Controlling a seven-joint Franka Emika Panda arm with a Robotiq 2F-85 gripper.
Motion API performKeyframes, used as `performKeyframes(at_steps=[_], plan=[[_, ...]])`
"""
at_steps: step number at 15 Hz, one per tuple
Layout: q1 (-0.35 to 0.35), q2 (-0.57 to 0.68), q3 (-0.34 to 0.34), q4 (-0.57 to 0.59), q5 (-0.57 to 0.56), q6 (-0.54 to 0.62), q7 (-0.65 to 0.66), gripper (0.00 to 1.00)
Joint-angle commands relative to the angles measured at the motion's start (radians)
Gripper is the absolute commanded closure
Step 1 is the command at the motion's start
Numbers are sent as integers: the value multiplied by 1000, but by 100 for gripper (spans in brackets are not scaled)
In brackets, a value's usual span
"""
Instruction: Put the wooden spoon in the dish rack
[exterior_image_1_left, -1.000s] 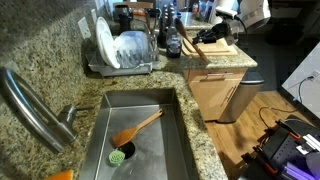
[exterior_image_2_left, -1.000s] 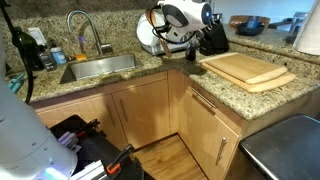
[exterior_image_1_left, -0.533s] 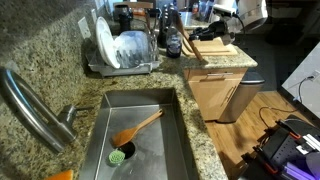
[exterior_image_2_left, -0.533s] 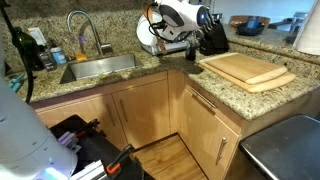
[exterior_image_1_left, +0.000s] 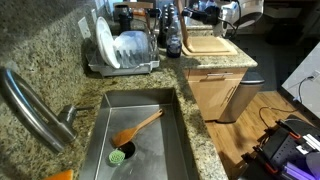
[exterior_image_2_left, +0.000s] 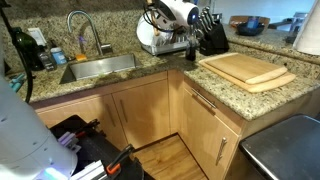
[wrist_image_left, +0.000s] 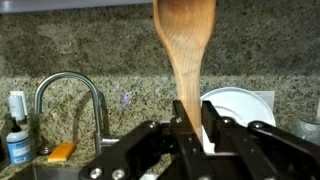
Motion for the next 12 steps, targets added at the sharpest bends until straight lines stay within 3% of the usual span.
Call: performKeyframes(at_steps=[1, 2, 3, 7, 10, 11, 12], plan=[[11, 2, -15, 0, 1, -6, 1, 77], [11, 5, -15, -1, 0, -6, 1, 77], [11, 6, -16, -1, 0, -5, 1, 94], [-7, 73, 24, 44, 107, -139, 17, 94], [21, 128, 41, 92, 148, -168, 6, 94], [18, 79, 23, 36, 125, -142, 7, 77], [25, 96, 29, 50, 132, -143, 6, 77]])
